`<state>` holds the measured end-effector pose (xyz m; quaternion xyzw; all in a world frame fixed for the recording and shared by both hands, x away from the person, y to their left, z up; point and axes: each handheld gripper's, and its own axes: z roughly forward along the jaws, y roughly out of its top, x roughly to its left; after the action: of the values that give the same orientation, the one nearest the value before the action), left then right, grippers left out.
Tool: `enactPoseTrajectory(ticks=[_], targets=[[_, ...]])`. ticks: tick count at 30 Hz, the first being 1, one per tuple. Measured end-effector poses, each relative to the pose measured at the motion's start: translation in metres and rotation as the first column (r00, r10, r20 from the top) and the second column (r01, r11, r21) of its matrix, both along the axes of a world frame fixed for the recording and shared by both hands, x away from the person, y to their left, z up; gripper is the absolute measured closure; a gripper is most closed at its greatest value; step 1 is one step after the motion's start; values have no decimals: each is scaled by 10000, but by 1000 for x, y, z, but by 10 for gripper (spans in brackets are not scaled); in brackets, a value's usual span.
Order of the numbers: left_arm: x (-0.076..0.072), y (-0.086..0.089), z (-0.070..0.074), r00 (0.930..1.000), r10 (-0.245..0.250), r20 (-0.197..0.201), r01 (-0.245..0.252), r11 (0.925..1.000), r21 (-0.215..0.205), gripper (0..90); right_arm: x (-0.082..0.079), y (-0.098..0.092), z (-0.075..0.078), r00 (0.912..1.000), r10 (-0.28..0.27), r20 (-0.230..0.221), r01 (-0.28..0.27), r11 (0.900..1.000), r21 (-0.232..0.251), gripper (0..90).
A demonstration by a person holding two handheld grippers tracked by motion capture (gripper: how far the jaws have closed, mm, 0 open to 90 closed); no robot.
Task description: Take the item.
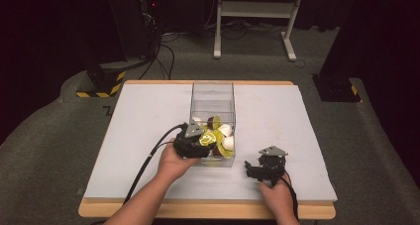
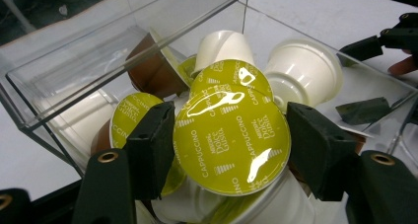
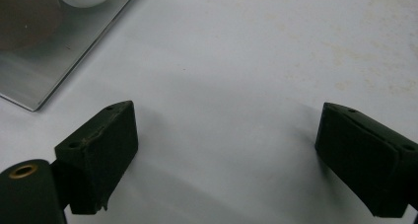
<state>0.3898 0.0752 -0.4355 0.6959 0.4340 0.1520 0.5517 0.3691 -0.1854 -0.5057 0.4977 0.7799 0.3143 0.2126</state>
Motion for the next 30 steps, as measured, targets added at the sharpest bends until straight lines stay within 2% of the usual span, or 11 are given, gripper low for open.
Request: enactPoseTrajectory(ticks=[7,14,17,30], targets=[[-3,1,6,9996,50,269,-42,9996,-295,378,0,0,0,10000,0,3,0,10000,-1,91],[-4,3,9,9991,18,424,-4,9995,-320,378,0,0,0,10000,1,2,-1,10000,-1,91],[-5,3,11,9986,83,527,-56,9987,-515,378,0,0,0,10000,0,0,0,10000,-2,90],[-8,6,17,9967,58,815,-11,9983,-585,378,0,0,0,10000,2,1,-2,10000,-2,90]])
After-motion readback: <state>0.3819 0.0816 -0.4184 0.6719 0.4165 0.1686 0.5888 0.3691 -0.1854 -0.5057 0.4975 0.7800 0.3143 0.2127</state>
